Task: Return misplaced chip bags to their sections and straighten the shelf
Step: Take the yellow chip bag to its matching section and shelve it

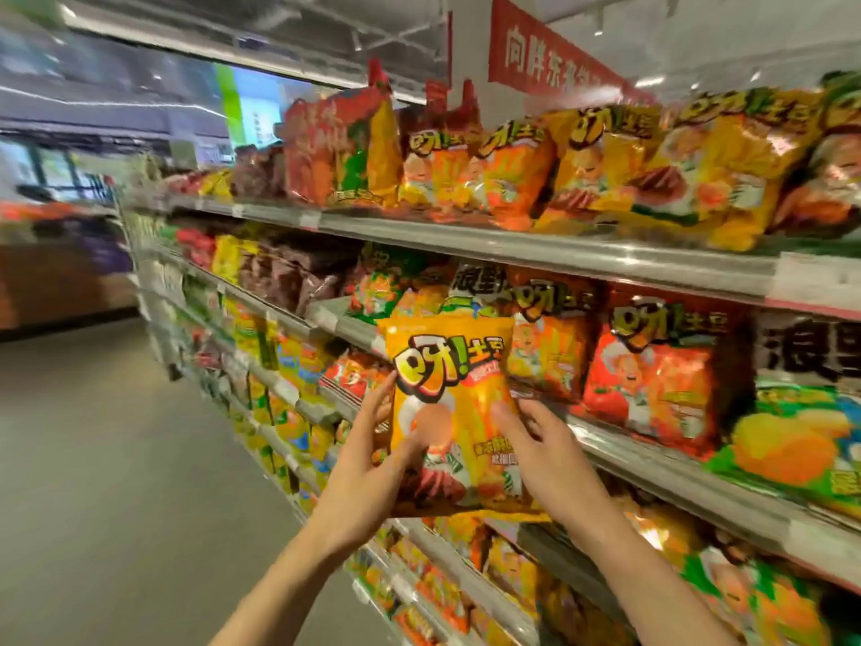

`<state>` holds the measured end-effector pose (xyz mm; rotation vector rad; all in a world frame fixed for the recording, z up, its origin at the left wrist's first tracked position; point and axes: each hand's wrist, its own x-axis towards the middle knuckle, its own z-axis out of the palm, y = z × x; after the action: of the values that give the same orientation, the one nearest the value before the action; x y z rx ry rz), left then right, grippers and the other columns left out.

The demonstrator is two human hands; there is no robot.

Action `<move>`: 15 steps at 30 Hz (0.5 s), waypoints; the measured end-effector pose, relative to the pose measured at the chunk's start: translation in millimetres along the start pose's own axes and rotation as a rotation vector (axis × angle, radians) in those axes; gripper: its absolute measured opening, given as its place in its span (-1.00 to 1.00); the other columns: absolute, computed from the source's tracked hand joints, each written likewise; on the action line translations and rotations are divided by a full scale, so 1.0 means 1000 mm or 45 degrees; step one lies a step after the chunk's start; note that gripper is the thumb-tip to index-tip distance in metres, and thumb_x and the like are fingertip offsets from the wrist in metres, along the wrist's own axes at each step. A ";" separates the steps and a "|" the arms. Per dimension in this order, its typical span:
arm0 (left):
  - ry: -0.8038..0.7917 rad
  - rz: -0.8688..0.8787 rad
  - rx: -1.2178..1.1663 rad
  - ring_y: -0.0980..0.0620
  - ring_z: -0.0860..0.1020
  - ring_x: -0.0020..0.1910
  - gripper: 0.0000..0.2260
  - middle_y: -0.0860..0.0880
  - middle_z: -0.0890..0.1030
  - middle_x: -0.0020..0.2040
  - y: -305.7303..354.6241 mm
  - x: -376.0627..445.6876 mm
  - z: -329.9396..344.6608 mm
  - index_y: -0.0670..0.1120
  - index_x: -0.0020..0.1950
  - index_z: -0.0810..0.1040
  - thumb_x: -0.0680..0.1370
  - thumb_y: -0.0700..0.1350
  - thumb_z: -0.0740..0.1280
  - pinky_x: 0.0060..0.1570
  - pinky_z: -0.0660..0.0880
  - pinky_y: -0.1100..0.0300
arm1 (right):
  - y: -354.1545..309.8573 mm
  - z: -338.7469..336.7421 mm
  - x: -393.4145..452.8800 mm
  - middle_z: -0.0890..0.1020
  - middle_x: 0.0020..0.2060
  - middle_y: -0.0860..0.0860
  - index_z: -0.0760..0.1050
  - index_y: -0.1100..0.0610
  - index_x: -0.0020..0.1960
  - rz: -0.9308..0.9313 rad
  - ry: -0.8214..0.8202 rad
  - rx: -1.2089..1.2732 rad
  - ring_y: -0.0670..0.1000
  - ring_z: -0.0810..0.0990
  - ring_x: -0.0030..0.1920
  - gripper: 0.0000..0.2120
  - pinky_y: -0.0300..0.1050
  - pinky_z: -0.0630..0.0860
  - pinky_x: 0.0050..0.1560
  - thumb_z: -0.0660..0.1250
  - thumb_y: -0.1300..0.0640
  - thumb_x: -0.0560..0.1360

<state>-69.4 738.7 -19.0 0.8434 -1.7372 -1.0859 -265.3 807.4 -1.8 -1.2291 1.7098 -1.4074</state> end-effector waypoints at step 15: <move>0.092 -0.033 0.031 0.24 0.43 0.36 -0.44 0.14 0.45 0.40 -0.083 0.208 -0.138 0.48 0.38 0.27 0.42 0.36 0.38 0.34 0.41 0.10 | -0.035 0.154 0.223 0.50 0.30 -0.14 0.35 -0.06 0.43 -0.066 -0.002 -0.156 -0.07 0.50 0.27 -0.38 0.02 0.43 0.33 0.16 -0.39 0.50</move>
<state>-11.4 483.3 3.1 0.9115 -1.6869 -1.0404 -208.0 540.8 15.0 -1.3495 1.7978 -1.3477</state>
